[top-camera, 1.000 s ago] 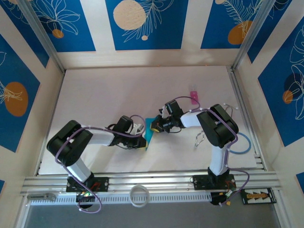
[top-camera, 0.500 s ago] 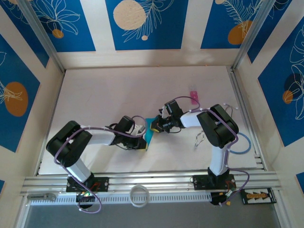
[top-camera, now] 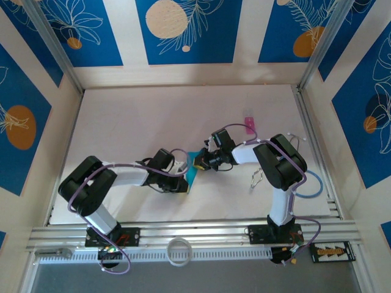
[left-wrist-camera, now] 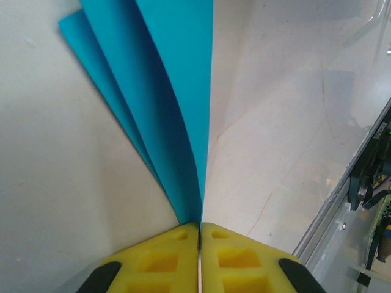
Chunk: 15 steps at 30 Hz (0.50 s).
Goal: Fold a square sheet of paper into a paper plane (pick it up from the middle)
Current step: Fold the wing for the fifth time at the center of the table.
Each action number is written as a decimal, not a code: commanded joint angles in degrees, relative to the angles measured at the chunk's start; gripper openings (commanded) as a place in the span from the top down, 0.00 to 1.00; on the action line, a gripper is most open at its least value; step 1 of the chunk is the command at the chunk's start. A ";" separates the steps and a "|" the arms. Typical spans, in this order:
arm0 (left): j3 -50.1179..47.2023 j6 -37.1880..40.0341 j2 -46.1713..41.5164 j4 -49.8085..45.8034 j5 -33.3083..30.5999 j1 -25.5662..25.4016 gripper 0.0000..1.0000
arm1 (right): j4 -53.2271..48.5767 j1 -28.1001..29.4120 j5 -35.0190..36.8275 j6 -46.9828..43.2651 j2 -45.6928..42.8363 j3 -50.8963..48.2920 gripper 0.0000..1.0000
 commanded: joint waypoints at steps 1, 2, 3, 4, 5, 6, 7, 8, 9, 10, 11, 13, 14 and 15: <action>0.35 1.81 -1.00 -4.64 2.24 -1.18 0.96 | -5.22 -0.09 4.23 -0.31 1.08 -1.08 0.93; 0.44 1.97 -0.91 -4.65 2.63 -1.34 1.00 | -5.26 -0.07 4.27 -0.27 1.03 -1.15 0.93; 0.52 2.17 -0.83 -4.63 3.13 -1.35 1.00 | -5.28 -0.09 4.35 -0.17 1.06 -1.14 0.93; 0.62 2.39 -0.73 -4.88 3.24 -1.49 1.00 | -5.21 -0.09 4.49 -0.14 1.04 -1.09 0.93; 0.78 2.60 -0.73 -5.22 3.13 -1.50 1.00 | -5.30 -0.08 4.58 -0.18 1.03 -1.10 0.93; 0.73 2.74 -0.88 -5.36 3.13 -1.54 1.00 | -5.28 -0.07 4.67 -0.11 1.08 -1.12 0.93; 0.71 2.76 -1.20 -5.29 3.13 -1.56 0.95 | -5.44 -0.09 4.67 -0.11 1.06 -1.11 0.93; 0.54 2.76 -1.66 -5.36 3.06 -1.61 0.89 | -5.40 -0.05 4.70 -0.06 1.06 -1.14 0.93; 0.37 2.90 -2.21 -5.30 2.85 -1.54 0.87 | -5.51 -0.09 4.84 -0.11 1.05 -1.18 0.93; 0.11 2.77 -3.12 -5.08 2.61 -1.54 0.86 | -5.61 -0.09 4.90 -0.12 1.09 -1.18 0.93; -0.11 2.67 -4.10 -4.89 2.28 -1.59 0.85 | -5.63 -0.09 4.93 -0.13 1.22 -1.09 0.93; -0.34 2.49 -6.00 -4.69 1.55 -1.60 0.84 | -5.71 -0.09 4.94 -0.13 1.19 -1.09 0.93; -0.35 2.50 -6.98 -4.88 1.06 -1.59 0.84 | -5.74 -0.09 5.02 -0.14 1.14 -1.13 0.93; -0.26 2.47 -8.11 -5.28 0.05 -1.58 0.84 | -5.76 -0.08 5.06 -0.04 1.15 -1.08 0.93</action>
